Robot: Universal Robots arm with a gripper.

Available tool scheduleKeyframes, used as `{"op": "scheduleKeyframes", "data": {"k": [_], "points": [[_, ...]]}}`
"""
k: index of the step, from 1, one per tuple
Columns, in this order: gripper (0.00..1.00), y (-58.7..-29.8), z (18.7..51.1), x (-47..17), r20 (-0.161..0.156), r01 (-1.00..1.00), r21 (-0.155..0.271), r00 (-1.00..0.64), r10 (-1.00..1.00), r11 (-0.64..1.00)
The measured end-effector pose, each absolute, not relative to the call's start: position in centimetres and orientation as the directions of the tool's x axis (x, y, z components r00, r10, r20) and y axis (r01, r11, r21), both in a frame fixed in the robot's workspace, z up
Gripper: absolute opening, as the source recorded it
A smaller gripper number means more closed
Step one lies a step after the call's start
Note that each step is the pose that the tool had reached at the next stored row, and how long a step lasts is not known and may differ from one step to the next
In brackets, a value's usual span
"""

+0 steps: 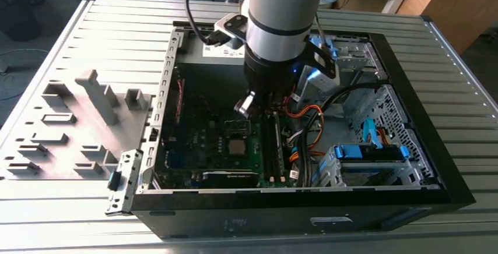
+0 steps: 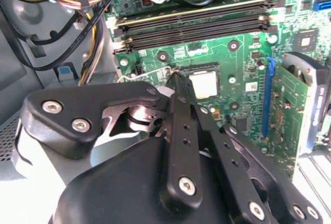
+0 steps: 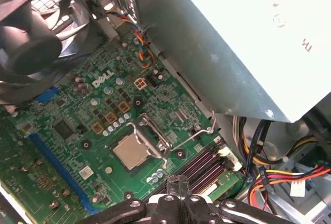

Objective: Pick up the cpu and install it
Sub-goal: 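Close the cpu cover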

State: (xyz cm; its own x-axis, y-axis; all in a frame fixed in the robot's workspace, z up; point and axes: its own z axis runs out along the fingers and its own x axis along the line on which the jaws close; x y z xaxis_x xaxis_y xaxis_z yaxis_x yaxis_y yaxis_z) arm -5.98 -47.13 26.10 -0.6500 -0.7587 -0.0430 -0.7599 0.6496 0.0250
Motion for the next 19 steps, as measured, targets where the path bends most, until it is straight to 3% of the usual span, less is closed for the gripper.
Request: {"op": "scheduleKeyframes", "data": {"k": [19], "points": [[0.11,-46.5,24.7,-6.2,-0.042,-0.787,0.025,-0.616,-0.786,0.616]]}}
